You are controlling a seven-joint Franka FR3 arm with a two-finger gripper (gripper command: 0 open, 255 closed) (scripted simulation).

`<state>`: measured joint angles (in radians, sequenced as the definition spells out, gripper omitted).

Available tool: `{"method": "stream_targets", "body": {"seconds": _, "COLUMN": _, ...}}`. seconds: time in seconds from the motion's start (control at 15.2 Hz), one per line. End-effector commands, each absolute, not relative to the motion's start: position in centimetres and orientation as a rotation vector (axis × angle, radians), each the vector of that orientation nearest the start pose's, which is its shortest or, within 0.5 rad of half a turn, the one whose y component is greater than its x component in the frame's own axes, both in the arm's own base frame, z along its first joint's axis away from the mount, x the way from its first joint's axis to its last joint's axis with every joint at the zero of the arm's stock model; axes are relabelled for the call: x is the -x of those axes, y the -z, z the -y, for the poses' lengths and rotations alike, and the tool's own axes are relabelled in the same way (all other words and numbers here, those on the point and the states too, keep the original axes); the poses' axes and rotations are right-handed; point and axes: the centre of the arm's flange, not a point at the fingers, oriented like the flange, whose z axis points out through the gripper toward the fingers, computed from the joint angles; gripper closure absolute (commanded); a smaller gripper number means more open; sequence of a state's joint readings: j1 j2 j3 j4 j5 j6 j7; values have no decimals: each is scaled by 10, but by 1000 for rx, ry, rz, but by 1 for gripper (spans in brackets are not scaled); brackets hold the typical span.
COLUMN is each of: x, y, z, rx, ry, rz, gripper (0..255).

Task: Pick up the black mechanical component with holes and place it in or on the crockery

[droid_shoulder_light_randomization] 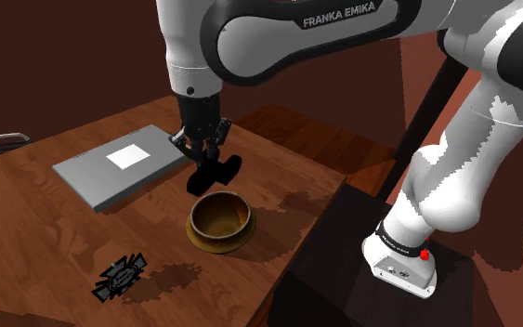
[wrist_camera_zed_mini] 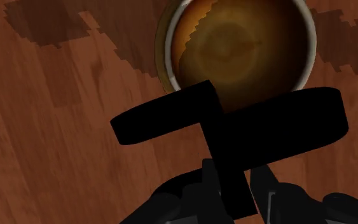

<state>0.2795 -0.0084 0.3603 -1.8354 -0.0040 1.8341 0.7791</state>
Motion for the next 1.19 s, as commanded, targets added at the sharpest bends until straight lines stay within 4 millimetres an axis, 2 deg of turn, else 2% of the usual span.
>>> {"method": "stream_targets", "body": {"seconds": 0.0, "x": -426, "y": -525, "z": -347, "rx": 3135, "ry": 15, "rz": -219, "gripper": 255}}
{"method": "stream_targets", "body": {"seconds": 0.13, "x": -399, "y": -526, "z": -360, "rx": 3135, "ry": 15, "rz": -219, "gripper": 255}}
{"method": "stream_targets", "body": {"seconds": 1.06, "x": -399, "y": -452, "z": -360, "rx": 3135, "ry": 15, "rz": -219, "gripper": 255}}
{"method": "stream_targets", "body": {"seconds": 1.12, "x": -399, "y": -452, "z": -360, "rx": 3135, "ry": 15, "rz": -219, "gripper": 255}}
